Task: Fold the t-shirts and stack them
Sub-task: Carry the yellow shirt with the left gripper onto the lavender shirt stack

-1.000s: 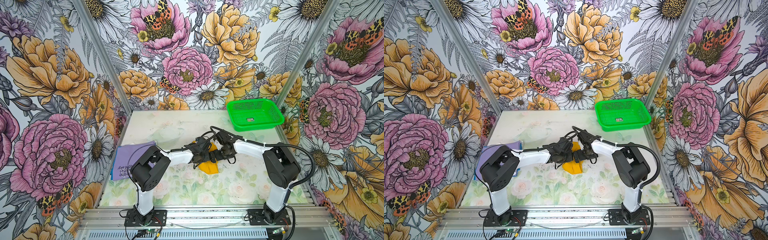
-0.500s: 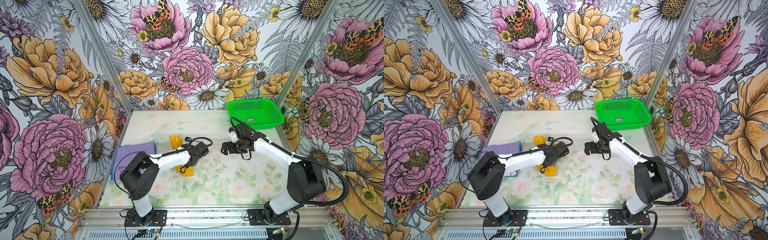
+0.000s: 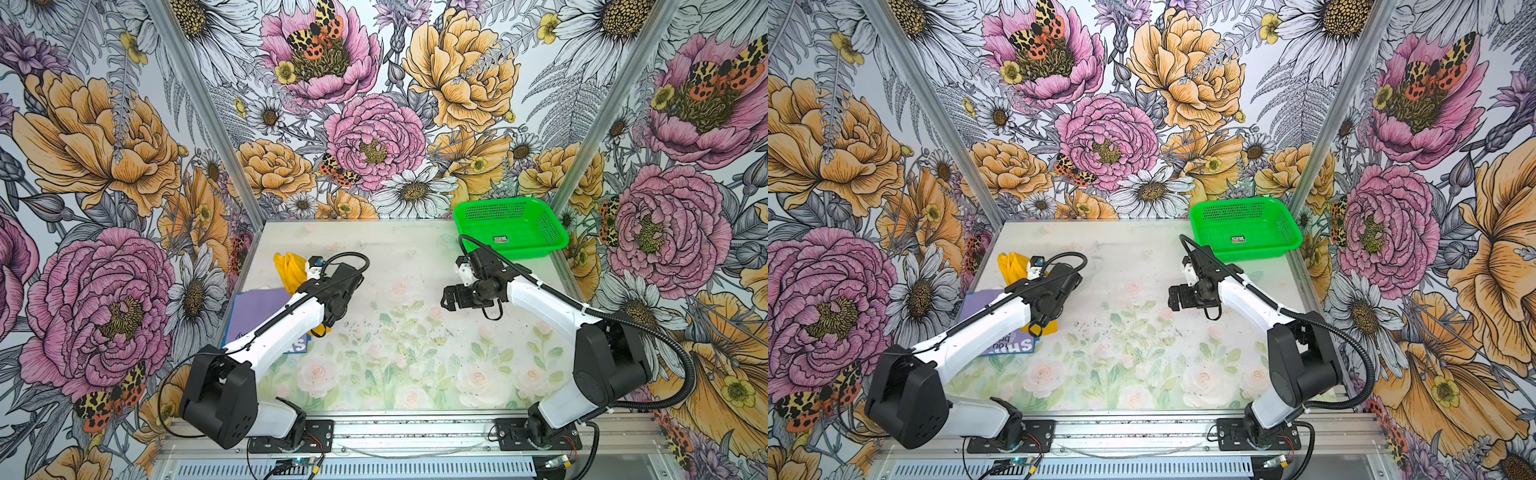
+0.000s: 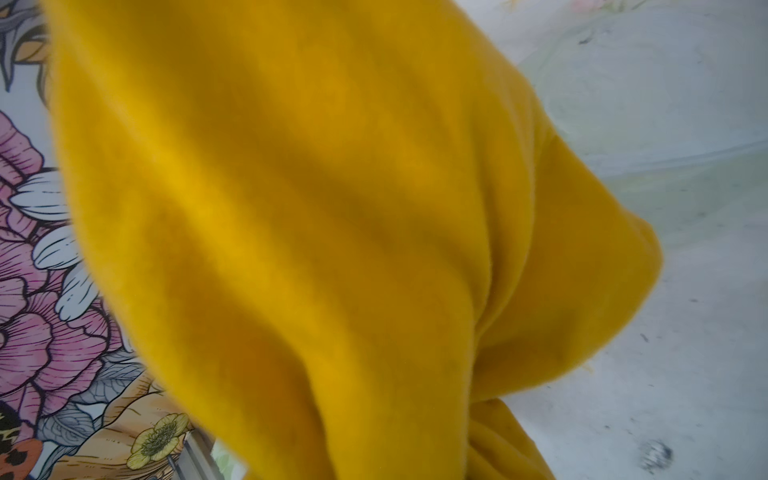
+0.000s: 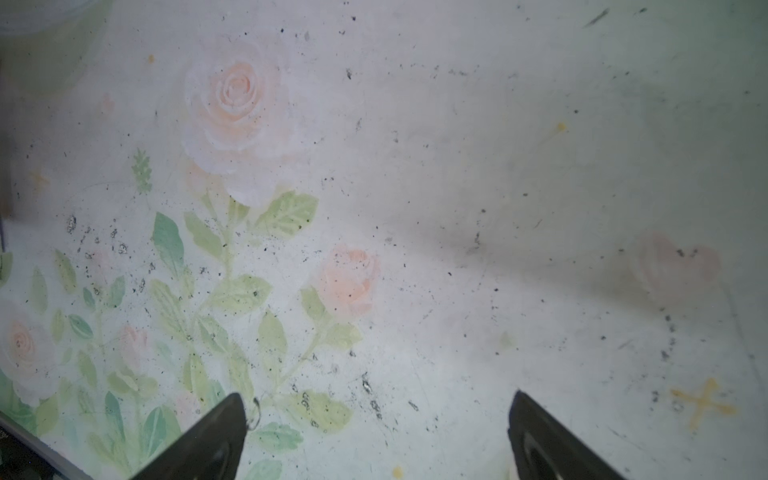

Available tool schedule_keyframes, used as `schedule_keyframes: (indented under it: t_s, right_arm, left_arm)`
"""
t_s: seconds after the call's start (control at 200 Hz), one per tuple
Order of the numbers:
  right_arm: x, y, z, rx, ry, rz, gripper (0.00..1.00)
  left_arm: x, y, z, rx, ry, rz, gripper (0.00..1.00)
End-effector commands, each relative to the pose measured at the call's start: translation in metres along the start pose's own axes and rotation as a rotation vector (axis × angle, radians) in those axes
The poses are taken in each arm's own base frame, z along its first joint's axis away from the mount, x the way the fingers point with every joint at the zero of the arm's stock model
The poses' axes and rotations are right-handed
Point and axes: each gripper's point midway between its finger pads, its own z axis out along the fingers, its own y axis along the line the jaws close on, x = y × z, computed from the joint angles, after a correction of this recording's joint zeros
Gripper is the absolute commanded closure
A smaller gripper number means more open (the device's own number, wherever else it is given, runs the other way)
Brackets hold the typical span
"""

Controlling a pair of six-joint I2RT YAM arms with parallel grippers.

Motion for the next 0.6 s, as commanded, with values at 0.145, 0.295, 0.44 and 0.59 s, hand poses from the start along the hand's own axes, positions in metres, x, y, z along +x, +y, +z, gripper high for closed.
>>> schedule_keyframes:
  t_s: [0.145, 0.295, 0.44, 0.59]
  right_arm:
    - [-0.013, 0.010, -0.003, -0.043, -0.034, -0.028, 0.01]
    - [-0.012, 0.023, -0.007, -0.085, -0.044, -0.069, 0.01]
    - [-0.006, 0.092, -0.029, -0.283, -0.134, -0.283, 0.01]
    - [0.014, 0.171, -0.065, -0.483, -0.243, -0.554, 0.01]
  left_arm:
    - [-0.001, 0.014, 0.020, 0.157, -0.051, -0.039, 1.00]
    - [0.007, 0.026, 0.045, 0.143, 0.004, -0.120, 1.00]
    - [0.010, 0.040, 0.063, 0.116, 0.054, -0.169, 1.00]
    - [0.014, 0.040, 0.077, 0.168, 0.099, -0.196, 1.00]
